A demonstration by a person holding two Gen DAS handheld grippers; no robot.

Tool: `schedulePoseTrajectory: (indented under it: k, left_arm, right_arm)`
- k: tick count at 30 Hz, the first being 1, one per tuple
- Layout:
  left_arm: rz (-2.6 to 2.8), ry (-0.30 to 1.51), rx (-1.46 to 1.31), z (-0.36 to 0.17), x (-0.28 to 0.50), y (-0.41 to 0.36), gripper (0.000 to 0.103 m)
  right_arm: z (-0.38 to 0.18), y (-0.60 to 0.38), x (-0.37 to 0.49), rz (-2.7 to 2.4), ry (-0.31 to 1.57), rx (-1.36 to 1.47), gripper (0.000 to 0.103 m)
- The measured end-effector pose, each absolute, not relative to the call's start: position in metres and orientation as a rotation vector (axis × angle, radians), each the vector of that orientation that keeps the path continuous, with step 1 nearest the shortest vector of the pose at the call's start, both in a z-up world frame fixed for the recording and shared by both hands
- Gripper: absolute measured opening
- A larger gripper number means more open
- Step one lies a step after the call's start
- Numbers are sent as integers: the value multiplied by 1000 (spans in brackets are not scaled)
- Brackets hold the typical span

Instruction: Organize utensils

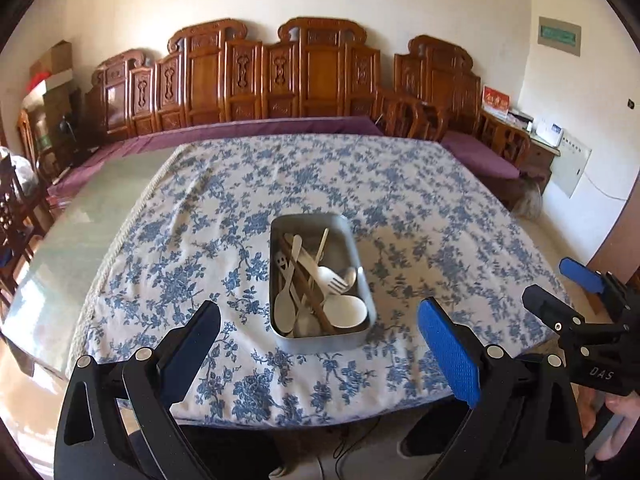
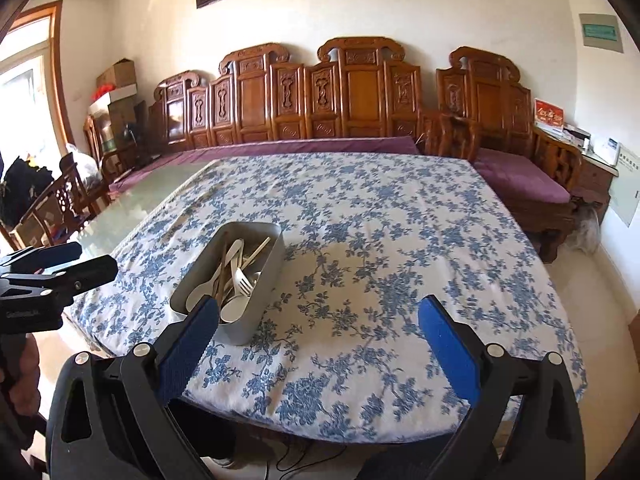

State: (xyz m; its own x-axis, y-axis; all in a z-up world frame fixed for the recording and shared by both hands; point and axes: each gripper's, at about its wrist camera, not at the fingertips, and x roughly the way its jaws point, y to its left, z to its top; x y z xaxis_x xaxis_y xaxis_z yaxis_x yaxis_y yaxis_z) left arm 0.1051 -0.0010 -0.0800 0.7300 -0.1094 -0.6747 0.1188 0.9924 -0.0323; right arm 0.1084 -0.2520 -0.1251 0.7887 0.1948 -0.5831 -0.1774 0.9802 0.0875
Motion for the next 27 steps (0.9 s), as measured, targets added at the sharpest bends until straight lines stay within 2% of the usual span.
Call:
schedulePoseTrajectory:
  k: [9,21,27]
  left_arm:
    - [-131,698,19,-57,64,-16,95]
    - [-103,517,26,17,14,-20,95]
    - [-83,451,46,37,-4,-24,95]
  right_arm:
    - [-96,-263,73,186,565,35,100]
    - [-20,-266,22,179,361,31,100]
    - [3,-269,3,173,303,33,100]
